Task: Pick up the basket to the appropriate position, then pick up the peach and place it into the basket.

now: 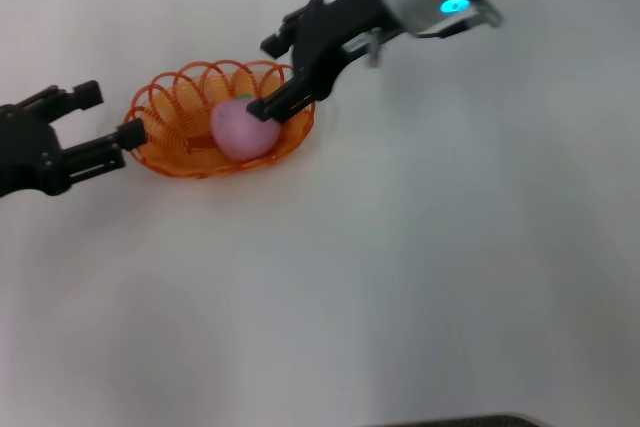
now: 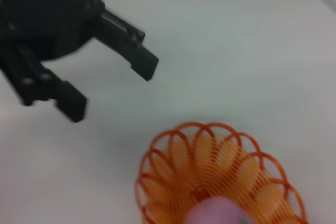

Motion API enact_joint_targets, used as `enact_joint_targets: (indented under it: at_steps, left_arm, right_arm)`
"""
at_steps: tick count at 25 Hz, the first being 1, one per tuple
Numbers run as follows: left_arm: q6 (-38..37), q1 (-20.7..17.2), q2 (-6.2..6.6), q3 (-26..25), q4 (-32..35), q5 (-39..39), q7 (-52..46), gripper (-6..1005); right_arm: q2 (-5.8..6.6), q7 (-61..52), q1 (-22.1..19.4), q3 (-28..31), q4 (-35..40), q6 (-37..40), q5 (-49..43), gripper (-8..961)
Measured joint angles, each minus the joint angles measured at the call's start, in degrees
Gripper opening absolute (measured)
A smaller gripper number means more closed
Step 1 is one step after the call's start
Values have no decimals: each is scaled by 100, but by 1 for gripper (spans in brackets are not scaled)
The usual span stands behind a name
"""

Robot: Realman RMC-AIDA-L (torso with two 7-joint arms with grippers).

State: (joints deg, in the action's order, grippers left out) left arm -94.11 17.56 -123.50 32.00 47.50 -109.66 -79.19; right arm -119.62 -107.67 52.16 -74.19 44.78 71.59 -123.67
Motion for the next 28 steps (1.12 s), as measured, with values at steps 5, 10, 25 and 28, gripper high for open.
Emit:
enact_joint_targets:
  at_steps: [5, 10, 25, 28]
  left_arm:
    - [-219, 13, 73, -382, -22, 35, 0, 848]
    - [-328, 12, 146, -613, -31, 35, -73, 847]
    - [-448, 159, 163, -330, -4, -1087, -15, 846]
    - [-407, 160, 158, -341, -12, -1090, -14, 846]
  right_arm:
    - [28, 1242, -1143, 982, 730, 1084, 1215, 845]
    - [41, 2386, -2080, 1735, 545, 1607, 1707, 882]
    - [149, 3480, -3355, 2895, 167, 1925, 1854, 869]
    - [158, 3474, -3319, 2903, 163, 1908, 1737, 869]
